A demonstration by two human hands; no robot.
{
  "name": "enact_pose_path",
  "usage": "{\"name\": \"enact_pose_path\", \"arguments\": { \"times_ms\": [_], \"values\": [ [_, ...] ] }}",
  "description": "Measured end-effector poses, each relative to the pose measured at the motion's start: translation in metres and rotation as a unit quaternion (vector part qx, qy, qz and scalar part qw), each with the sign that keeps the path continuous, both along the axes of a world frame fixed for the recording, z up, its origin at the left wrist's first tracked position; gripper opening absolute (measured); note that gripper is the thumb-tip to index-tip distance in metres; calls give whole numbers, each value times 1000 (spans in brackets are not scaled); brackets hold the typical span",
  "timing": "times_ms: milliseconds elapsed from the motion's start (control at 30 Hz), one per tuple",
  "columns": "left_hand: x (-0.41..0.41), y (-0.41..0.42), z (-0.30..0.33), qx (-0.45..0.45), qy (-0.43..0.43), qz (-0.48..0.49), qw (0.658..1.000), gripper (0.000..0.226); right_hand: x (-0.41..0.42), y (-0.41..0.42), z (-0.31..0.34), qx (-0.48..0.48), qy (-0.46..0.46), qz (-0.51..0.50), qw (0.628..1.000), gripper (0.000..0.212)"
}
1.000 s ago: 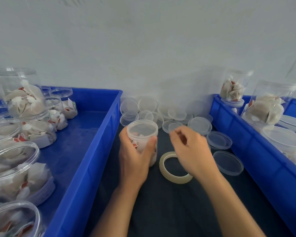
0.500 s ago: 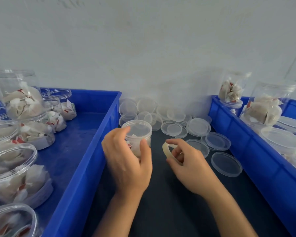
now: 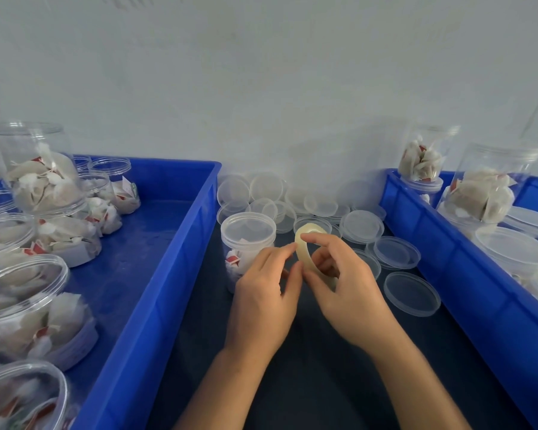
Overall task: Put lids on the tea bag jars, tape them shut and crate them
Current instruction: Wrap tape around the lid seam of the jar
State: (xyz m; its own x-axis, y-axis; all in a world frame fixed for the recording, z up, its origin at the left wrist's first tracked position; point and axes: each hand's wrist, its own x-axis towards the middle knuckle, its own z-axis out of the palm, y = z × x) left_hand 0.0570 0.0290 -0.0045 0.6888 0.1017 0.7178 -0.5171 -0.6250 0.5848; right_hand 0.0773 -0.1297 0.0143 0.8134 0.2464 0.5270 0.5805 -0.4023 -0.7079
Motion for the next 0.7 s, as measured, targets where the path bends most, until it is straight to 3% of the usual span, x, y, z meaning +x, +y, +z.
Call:
{"name": "enact_pose_path", "arguments": {
  "times_ms": [367, 700],
  "values": [
    [2, 5, 0, -4, -26, 15, 1000, 11, 2, -14, 3, -109, -18, 4, 994, 69],
    [2, 6, -1, -2, -1, 12, 1000, 4, 1, -15, 4, -154, -54, -13, 987, 70]
  ]
}}
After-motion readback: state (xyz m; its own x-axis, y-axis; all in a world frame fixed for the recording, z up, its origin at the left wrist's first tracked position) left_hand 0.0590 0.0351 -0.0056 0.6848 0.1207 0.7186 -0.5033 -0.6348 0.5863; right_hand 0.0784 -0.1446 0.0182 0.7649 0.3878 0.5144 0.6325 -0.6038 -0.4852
